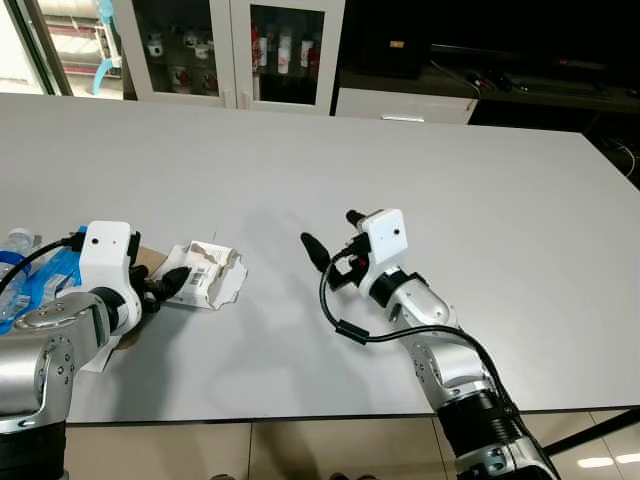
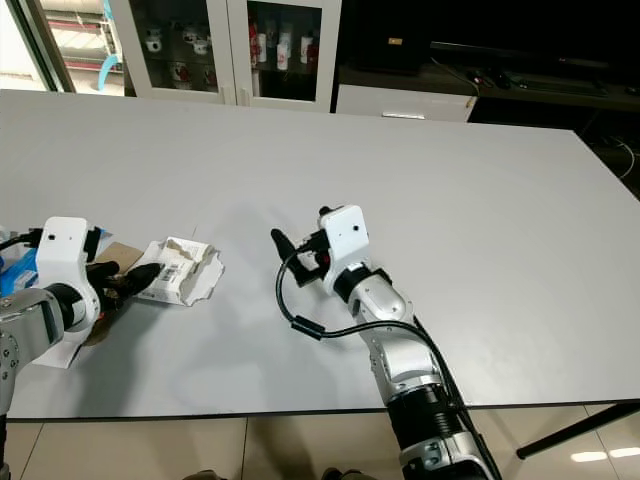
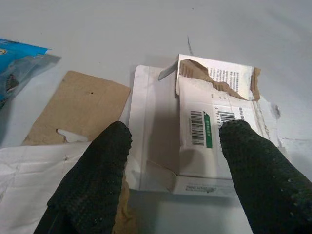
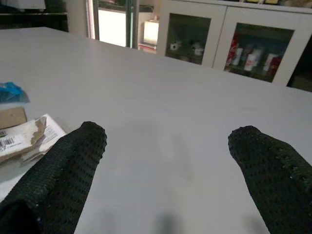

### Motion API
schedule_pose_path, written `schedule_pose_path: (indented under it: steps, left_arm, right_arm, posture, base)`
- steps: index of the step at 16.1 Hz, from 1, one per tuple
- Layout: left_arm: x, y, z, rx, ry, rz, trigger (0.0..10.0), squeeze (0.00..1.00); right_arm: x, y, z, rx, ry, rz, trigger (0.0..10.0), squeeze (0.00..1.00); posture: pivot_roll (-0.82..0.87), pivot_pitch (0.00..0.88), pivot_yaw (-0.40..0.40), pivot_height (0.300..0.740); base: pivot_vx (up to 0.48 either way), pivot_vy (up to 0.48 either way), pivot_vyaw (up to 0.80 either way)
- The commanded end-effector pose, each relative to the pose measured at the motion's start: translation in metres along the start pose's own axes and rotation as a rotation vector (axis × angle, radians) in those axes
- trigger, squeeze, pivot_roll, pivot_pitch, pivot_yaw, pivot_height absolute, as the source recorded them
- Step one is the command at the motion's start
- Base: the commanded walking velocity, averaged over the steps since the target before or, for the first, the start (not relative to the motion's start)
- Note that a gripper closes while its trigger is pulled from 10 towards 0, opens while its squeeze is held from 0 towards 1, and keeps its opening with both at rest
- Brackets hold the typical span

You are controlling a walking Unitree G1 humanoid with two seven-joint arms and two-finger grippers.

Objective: Picking trash to rubbish bin

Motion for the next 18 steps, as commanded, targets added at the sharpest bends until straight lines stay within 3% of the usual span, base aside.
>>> schedule_pose_path:
  steps: [1,5,9,10,18]
  left_arm:
    - [0.001,0.001,0.004,0.013,-0.013,0.004,10.0,0.0]
    - [0.005,0.007,0.006,0.037,-0.002,0.04,10.0,0.0]
    - [0.008,0.022,0.008,-0.024,0.018,0.101,10.0,0.0]
    - [0.008,0.022,0.012,-0.028,-0.005,0.103,10.0,1.0]
    - [0.01,0.019,0.018,-0.035,-0.03,0.086,10.0,1.0]
  right_arm:
    - [-0.004,0.0,0.001,0.005,0.005,0.0,10.0,0.0]
    - [-0.005,0.0,0.0,0.008,0.007,-0.002,10.0,0.0]
    - [-0.006,-0.001,0.001,0.009,0.006,-0.009,10.0,0.0]
    - [-0.005,-0.001,0.001,0.009,0.006,-0.01,10.0,0.0]
    - [-0.006,-0.001,0.002,0.01,0.005,-0.016,10.0,0.0]
  posture:
    - [0.06,0.038,-0.082,0.74]
    - [0.05,0.041,-0.081,0.74]
    - [0.05,0.046,-0.082,0.74]
    - [0.04,0.049,-0.081,0.74]
    - [0.04,0.059,-0.083,0.74]
  base:
    - [0.0,0.0,0.0]
    - [0.0,0.0,0.0]
    - [0.0,0.0,0.0]
    - [0.0,0.0,0.0]
    - [0.0,0.0,0.0]
Point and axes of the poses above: a point about 5 cm out from each wrist's last joint towards the gripper, its own x axis pointing out of the wrist towards the gripper, its own y axis along the axis of the wrist's last joint, z = x × y, the point moved 1 cm from there along x, pointing out of the wrist towards the gripper, and after that the axes turned 3 degrees about -x, right-handed, at the moved point
